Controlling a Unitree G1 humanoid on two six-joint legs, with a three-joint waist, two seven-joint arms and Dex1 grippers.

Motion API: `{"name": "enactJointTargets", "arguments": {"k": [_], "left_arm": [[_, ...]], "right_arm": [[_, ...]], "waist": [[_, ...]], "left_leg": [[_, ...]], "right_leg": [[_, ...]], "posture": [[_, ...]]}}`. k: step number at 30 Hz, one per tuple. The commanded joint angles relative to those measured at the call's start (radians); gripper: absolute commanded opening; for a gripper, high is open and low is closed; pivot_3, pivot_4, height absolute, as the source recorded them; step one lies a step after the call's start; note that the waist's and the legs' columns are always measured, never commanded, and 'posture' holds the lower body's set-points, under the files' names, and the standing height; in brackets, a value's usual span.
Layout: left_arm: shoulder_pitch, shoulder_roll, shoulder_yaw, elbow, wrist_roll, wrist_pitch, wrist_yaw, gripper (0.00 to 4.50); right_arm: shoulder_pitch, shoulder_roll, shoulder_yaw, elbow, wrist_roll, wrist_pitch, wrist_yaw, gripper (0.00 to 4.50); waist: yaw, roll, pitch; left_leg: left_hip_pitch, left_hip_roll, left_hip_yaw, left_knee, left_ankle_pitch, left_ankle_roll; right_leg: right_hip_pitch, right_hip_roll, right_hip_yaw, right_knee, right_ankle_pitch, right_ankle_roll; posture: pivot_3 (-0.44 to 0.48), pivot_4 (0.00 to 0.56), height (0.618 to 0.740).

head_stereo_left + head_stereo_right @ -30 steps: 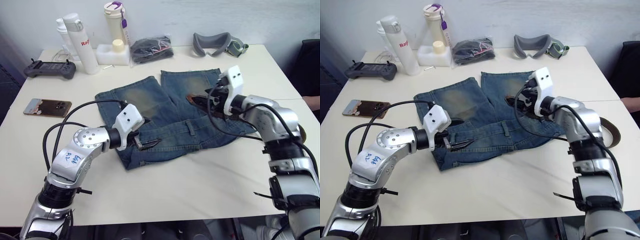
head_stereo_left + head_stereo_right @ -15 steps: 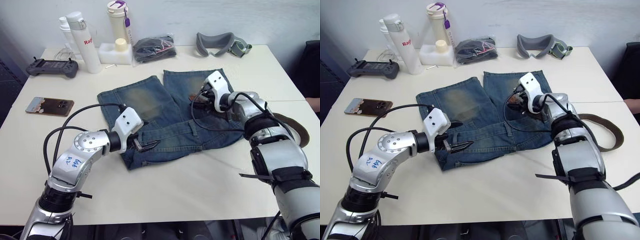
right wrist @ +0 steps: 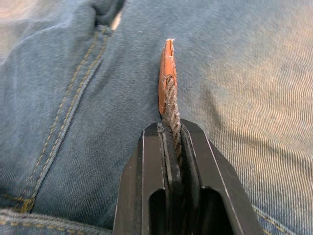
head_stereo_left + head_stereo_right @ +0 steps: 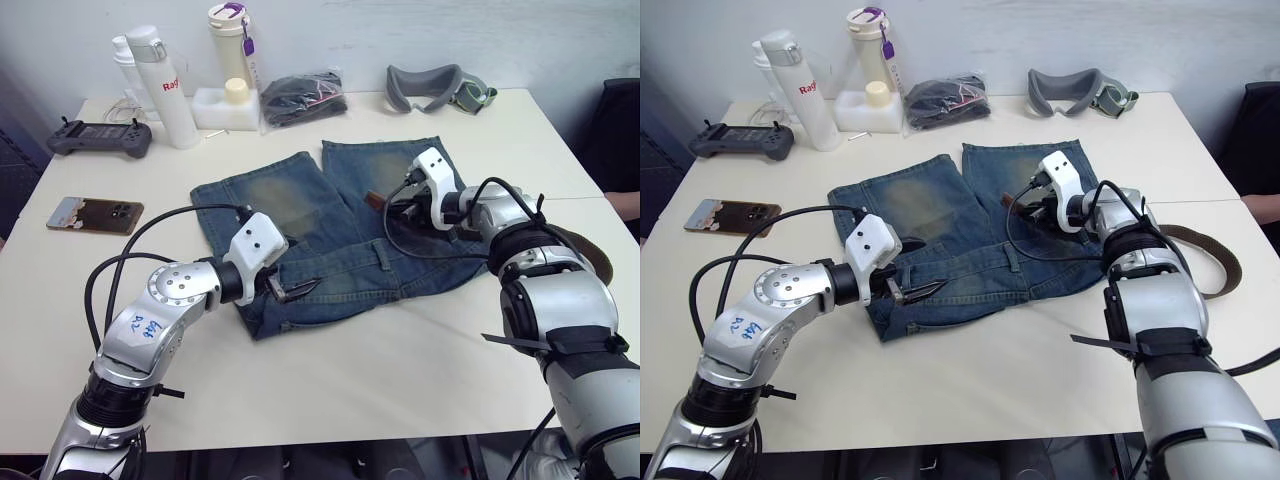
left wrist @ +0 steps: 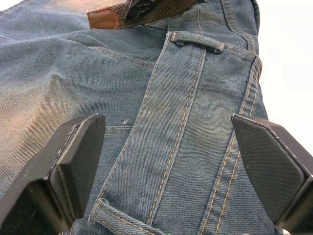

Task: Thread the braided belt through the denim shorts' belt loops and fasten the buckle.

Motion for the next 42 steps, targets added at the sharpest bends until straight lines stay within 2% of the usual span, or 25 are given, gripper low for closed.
{"name": "enactJointTargets", "arguments": {"k": [1, 2, 4, 6, 12, 18, 23, 26, 28, 32, 38, 42], "left_arm": [[0.001, -0.002, 0.014, -0.023, 0.007, -0.014, 0.004, 4.5], [0.001, -0.002, 0.014, -0.022, 0.007, -0.015, 0.003, 4.5], [0.005, -0.002, 0.011, -0.022, 0.009, -0.018, 0.002, 4.5], [0.01, -0.002, 0.01, -0.024, 0.01, -0.019, 0.002, 4.5], [0.025, -0.005, 0.011, -0.032, 0.012, -0.019, 0.004, 4.5], [0.03, -0.007, 0.008, -0.044, 0.011, -0.011, 0.006, 4.5], [0.036, -0.003, 0.01, -0.052, 0.01, -0.005, 0.007, 4.5], [0.038, -0.003, 0.01, -0.057, 0.01, -0.001, 0.009, 4.5], [0.037, -0.003, 0.011, -0.057, 0.009, 0.001, 0.009, 4.5], [0.034, -0.002, 0.012, -0.055, 0.009, 0.003, 0.008, 4.5], [0.018, -0.01, -0.001, -0.041, 0.008, -0.001, 0.001, 4.5], [-0.005, -0.019, -0.017, -0.018, 0.012, -0.014, -0.016, 4.5]], "right_arm": [[-0.058, -0.058, 0.028, -0.066, -0.026, -0.148, 0.251, 0.06], [-0.06, -0.065, 0.031, -0.071, -0.029, -0.177, 0.299, 0.06], [-0.069, -0.105, 0.041, -0.098, -0.001, -0.199, 0.511, 0.06], [-0.065, -0.136, 0.088, -0.134, 0.046, -0.195, 0.606, 0.06], [0.008, -0.264, 0.373, -0.366, 0.404, -0.027, 0.611, 0.06], [0.044, -0.396, 0.773, -0.575, 0.62, -0.118, 0.611, 0.06], [-0.008, -0.387, 0.972, -0.543, 0.595, -0.282, 0.611, 0.06], [-0.024, -0.333, 0.997, -0.471, 0.541, -0.359, 0.611, 0.06], [-0.035, -0.268, 0.943, -0.378, 0.47, -0.393, 0.611, 0.06], [-0.078, -0.207, 0.841, -0.272, 0.417, -0.438, 0.611, 1.52], [-0.125, -0.221, 0.704, -0.253, 0.399, -0.434, 0.611, 4.39], [-0.142, -0.274, 0.589, -0.325, 0.468, -0.305, 0.611, 4.46]], "waist": [[0.001, 0.0, 0.0], [0.001, 0.0, 0.0], [0.0, 0.0, 0.0], [0.0, 0.0, 0.0], [0.003, 0.0, 0.0], [0.004, 0.0, 0.0], [0.005, 0.001, 0.0], [0.003, 0.0, 0.0], [0.001, 0.0, 0.0], [0.001, 0.001, 0.0], [0.007, 0.001, 0.0], [0.009, 0.001, 0.0]], "left_leg": [[0.0, 0.0, 0.0, 0.0, 0.0, 0.0], [0.0, 0.0, 0.0, 0.0, 0.0, 0.0], [0.0, 0.0, 0.001, 0.0, 0.0, 0.0], [0.0, 0.0, 0.001, 0.001, -0.001, 0.0], [0.0, 0.001, 0.0, 0.001, -0.001, 0.001], [0.0, 0.001, -0.001, 0.002, -0.003, 0.003], [0.0, 0.001, -0.001, 0.002, -0.003, 0.003], [0.0, 0.001, -0.001, 0.002, -0.003, 0.003], [0.0, 0.001, -0.001, 0.002, -0.003, 0.003], [0.0, 0.001, -0.001, 0.002, -0.002, 0.002], [0.0, 0.001, -0.001, 0.002, -0.003, 0.001], [0.0, 0.001, -0.002, 0.002, -0.003, 0.001]], "right_leg": [[0.0, 0.0, 0.0, 0.0, 0.0, 0.0], [0.0, 0.001, 0.0, 0.0, 0.0, 0.0], [0.0, 0.001, 0.0, 0.0, 0.0, 0.001], [0.0, 0.001, 0.0, 0.0, 0.0, 0.001], [0.0, 0.0, 0.0, 0.001, 0.0, 0.001], [0.0, -0.001, 0.0, 0.0, 0.0, 0.0], [0.0, -0.001, 0.0, 0.0, 0.0, 0.0], [0.0, -0.001, 0.0, 0.0, 0.0, 0.0], [0.0, -0.001, 0.0, 0.0, 0.0, 0.0], [0.0, -0.001, -0.001, 0.001, 0.0, 0.0], [0.0, -0.002, -0.002, 0.0, 0.0, 0.0], [0.0, -0.002, -0.002, 0.0, 0.0, 0.0]], "posture": [[0.0, 0.15, 0.735], [0.0, 0.15, 0.735], [0.0, 0.15, 0.735], [0.0, 0.15, 0.735], [0.0, 0.15, 0.735], [0.0, 0.15, 0.735], [0.0, 0.15, 0.735], [0.0, 0.15, 0.735], [0.0, 0.15, 0.735], [0.0, 0.15, 0.735], [0.0, 0.15, 0.735], [0.0, 0.15, 0.735]]}}
